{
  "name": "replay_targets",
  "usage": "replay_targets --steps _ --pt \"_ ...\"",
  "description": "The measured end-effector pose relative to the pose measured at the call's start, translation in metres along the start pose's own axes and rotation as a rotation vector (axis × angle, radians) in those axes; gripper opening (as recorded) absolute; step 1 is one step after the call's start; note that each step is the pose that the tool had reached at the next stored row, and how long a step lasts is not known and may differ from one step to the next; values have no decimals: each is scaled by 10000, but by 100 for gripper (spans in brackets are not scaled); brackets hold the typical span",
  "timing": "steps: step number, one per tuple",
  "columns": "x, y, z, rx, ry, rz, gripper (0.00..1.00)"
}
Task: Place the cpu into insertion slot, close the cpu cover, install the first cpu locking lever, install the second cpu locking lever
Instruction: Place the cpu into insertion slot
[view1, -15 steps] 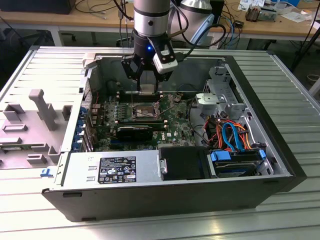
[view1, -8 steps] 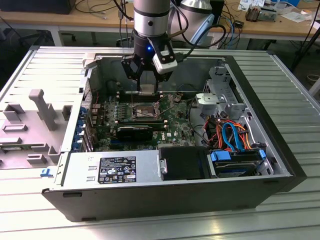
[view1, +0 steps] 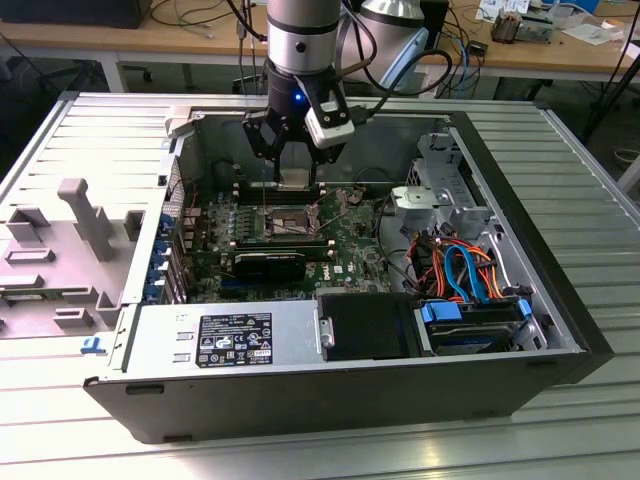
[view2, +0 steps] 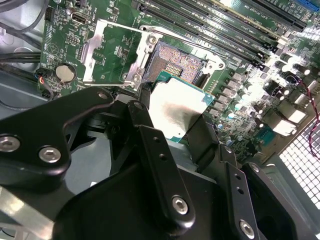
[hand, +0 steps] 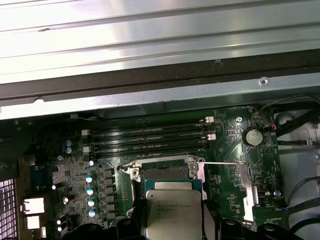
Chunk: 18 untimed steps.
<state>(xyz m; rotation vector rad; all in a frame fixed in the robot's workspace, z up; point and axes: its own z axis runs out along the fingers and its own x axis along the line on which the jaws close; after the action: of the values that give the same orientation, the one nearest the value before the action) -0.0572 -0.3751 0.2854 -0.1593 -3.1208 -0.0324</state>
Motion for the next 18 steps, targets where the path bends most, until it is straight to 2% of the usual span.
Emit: replay_targets --steps 18 --pt "0 0 14 -2 -2 111 54"
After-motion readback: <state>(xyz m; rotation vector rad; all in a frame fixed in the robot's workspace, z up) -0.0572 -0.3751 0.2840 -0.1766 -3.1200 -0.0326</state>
